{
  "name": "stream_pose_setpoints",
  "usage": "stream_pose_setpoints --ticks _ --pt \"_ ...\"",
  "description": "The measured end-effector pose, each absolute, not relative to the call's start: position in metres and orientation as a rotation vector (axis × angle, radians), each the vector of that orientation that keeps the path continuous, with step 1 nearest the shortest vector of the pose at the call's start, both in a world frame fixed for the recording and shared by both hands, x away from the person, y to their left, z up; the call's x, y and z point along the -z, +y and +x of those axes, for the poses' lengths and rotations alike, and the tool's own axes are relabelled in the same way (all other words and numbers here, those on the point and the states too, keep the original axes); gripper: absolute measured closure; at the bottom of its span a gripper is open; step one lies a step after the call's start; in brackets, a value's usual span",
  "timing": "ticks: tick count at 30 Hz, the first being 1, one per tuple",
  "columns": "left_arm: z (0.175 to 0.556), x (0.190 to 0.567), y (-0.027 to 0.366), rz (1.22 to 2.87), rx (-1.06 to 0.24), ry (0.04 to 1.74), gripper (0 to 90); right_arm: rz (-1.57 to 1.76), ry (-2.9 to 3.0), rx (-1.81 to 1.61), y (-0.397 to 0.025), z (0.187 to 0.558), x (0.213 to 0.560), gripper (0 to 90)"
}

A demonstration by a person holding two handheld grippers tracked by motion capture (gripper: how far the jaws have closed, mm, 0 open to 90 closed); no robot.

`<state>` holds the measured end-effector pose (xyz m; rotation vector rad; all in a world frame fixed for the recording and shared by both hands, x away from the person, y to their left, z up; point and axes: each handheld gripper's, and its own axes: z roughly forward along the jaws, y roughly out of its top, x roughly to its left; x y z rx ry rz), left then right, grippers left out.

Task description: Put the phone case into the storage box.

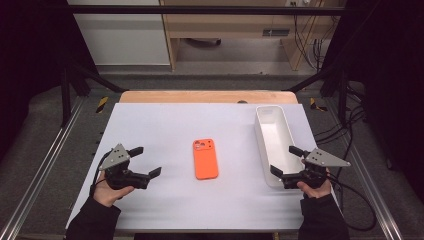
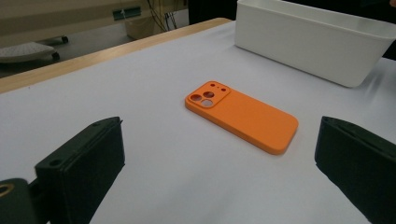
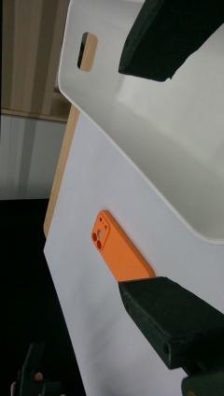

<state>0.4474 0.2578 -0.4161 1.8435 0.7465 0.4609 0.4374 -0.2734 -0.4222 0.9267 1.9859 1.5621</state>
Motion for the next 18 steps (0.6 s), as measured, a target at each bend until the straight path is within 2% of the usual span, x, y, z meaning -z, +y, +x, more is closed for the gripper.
stream_pose_setpoints --ticks 18 --pt "0.450 0.410 0.225 1.893 -0.445 0.756 1.9 0.926 1.993 -1.551 -0.272 0.438 0.423 0.4"
